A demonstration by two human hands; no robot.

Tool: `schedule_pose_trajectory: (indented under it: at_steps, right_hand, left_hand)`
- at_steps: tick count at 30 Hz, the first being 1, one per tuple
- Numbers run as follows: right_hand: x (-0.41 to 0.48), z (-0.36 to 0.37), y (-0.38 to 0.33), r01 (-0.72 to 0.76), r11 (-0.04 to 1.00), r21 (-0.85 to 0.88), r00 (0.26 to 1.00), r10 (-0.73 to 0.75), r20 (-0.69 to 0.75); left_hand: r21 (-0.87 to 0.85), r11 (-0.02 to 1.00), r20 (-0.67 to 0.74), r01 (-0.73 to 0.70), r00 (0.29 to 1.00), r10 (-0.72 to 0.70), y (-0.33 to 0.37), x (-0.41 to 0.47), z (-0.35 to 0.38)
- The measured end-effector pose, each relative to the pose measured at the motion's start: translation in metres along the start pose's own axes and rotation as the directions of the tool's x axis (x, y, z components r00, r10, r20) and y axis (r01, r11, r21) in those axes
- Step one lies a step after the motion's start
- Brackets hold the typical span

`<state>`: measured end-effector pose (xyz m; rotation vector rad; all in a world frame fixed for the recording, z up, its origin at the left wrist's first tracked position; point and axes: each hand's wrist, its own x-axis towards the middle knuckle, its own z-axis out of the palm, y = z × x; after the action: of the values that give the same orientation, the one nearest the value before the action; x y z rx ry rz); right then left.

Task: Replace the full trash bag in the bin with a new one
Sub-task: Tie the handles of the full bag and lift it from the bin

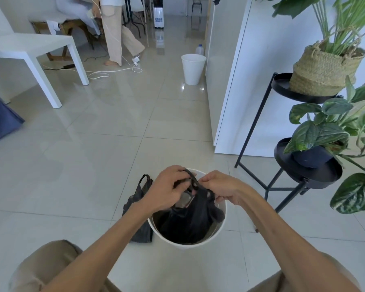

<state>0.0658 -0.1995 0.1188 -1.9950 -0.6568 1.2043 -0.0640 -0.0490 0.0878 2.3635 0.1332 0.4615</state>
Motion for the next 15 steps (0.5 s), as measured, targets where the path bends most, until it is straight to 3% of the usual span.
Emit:
schedule_pose_trajectory:
  at_steps: [6, 12, 15]
  right_hand:
    - [-0.003, -0.006, -0.002, -0.004, 1.0, -0.027, 0.975, 0.01, 0.222]
    - [-0.001, -0.01, -0.004, -0.012, 0.999, -0.05, 0.963, 0.025, 0.268]
    - [-0.003, -0.015, 0.001, 0.036, 0.998, 0.045, 0.982, -0.044, 0.186]
  left_hand:
    - [-0.084, 0.995, 0.125, 0.054, 0.991, -0.043, 0.0, -0.002, -0.008]
    - [-0.112, 0.989, 0.056, 0.1, 0.994, -0.094, -0.003, -0.002, -0.003]
    - [-0.093, 0.99, 0.009, 0.107, 0.994, -0.107, -0.003, -0.004, -0.005]
